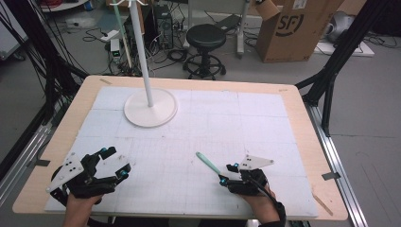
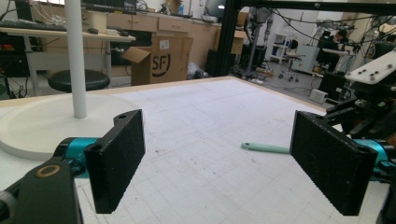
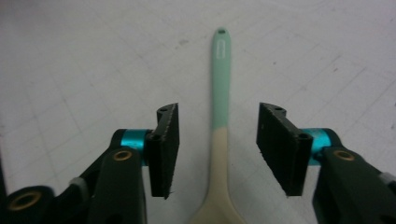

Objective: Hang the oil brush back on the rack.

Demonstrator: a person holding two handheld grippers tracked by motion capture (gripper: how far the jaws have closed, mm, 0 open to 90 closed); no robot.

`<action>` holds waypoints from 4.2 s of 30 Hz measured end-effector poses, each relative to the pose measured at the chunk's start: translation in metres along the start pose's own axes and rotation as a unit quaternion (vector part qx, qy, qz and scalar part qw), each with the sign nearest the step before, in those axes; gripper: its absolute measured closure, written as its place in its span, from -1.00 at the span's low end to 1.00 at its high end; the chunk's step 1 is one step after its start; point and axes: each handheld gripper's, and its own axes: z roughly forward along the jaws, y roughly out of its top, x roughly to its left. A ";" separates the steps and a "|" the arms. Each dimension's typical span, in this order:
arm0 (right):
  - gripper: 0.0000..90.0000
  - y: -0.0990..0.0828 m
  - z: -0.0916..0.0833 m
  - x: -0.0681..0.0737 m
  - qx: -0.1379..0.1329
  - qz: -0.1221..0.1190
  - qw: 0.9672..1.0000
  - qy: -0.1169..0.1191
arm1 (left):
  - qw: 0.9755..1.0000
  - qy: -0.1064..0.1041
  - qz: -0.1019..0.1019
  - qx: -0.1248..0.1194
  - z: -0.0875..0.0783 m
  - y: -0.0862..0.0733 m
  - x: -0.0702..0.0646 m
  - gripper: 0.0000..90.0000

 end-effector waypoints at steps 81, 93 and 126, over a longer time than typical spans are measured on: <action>0.82 0.070 -0.017 0.078 -0.267 -0.091 0.953 0.114 | 0.966 -0.231 -0.120 0.003 0.093 0.063 -0.067 0.82; 0.34 0.072 -0.017 0.069 -0.219 -0.092 0.935 0.265 | 0.944 -0.327 -0.020 0.048 0.080 0.090 -0.071 0.85; -0.21 0.073 -0.009 0.065 -0.246 -0.075 0.957 0.135 | 0.961 -0.276 0.011 0.009 0.087 0.112 -0.041 0.86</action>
